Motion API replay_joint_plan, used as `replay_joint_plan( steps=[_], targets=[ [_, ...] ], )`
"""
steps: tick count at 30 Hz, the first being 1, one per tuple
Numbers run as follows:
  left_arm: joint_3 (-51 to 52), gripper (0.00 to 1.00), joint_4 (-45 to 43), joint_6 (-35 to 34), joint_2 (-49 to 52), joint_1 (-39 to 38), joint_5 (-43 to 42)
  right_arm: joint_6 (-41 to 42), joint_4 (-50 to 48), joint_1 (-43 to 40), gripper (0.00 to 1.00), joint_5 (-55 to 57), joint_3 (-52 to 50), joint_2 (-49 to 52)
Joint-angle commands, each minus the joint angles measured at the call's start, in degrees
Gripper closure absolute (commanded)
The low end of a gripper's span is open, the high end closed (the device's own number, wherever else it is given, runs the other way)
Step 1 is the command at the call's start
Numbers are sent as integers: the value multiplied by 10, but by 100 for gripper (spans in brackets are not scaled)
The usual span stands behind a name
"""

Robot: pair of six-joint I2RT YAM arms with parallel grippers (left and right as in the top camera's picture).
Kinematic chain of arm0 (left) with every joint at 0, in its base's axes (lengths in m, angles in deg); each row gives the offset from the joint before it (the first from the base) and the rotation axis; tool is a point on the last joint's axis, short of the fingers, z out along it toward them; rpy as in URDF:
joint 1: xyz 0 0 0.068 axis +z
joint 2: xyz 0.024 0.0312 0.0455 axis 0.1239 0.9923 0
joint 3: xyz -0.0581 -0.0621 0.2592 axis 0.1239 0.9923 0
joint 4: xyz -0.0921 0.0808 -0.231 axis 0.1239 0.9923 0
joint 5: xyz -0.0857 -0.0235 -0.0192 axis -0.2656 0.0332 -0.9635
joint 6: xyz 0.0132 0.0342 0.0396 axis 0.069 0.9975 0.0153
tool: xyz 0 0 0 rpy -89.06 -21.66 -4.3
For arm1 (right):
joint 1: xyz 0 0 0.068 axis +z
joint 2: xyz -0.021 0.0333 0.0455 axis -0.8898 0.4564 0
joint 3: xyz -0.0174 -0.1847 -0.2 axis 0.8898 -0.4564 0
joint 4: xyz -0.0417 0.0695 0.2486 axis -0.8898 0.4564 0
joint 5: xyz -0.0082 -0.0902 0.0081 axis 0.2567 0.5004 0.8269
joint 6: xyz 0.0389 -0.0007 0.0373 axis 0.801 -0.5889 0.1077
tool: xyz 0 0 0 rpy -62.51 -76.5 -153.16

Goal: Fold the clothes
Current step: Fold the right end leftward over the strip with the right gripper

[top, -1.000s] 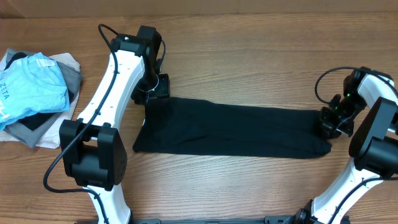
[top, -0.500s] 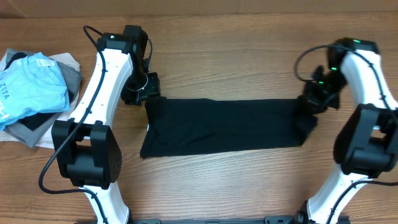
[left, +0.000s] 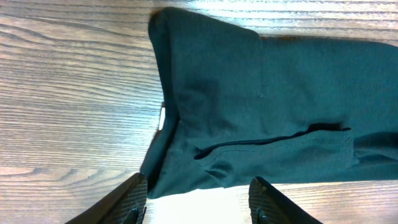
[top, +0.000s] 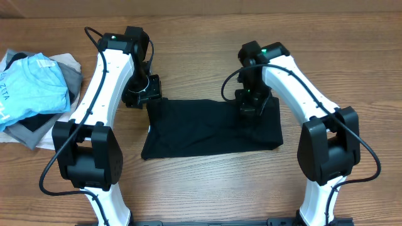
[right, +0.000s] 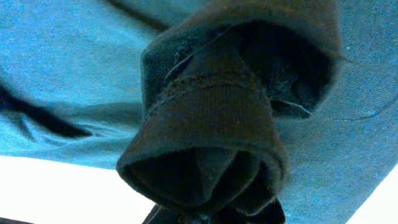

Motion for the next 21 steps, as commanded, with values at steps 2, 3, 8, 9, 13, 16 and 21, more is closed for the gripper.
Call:
replay_joint_plan(
  steps=[2, 3, 8, 9, 13, 16, 21],
  targets=[
    [-10, 44, 2, -2, -7, -3, -7, 16, -3, 20, 95, -5, 11, -19],
    [-10, 44, 2, -2, -7, -3, -7, 16, -3, 21, 95, -5, 11, -19],
    [-10, 44, 2, -2, -7, -3, -7, 15, 6, 21, 85, -12, 11, -19],
    [-10, 44, 2, -2, -7, -3, -7, 15, 7, 21, 83, -20, 11, -19],
    [-10, 44, 2, -2, -7, -3, -7, 14, 26, 21, 79, -66, 11, -19],
    [-10, 44, 2, -2, -7, -3, -7, 15, 43, 21, 69, -71, 11, -19],
    [-10, 44, 2, -2, -7, -3, -7, 10, 47, 21, 64, -67, 11, -19]
  ],
)
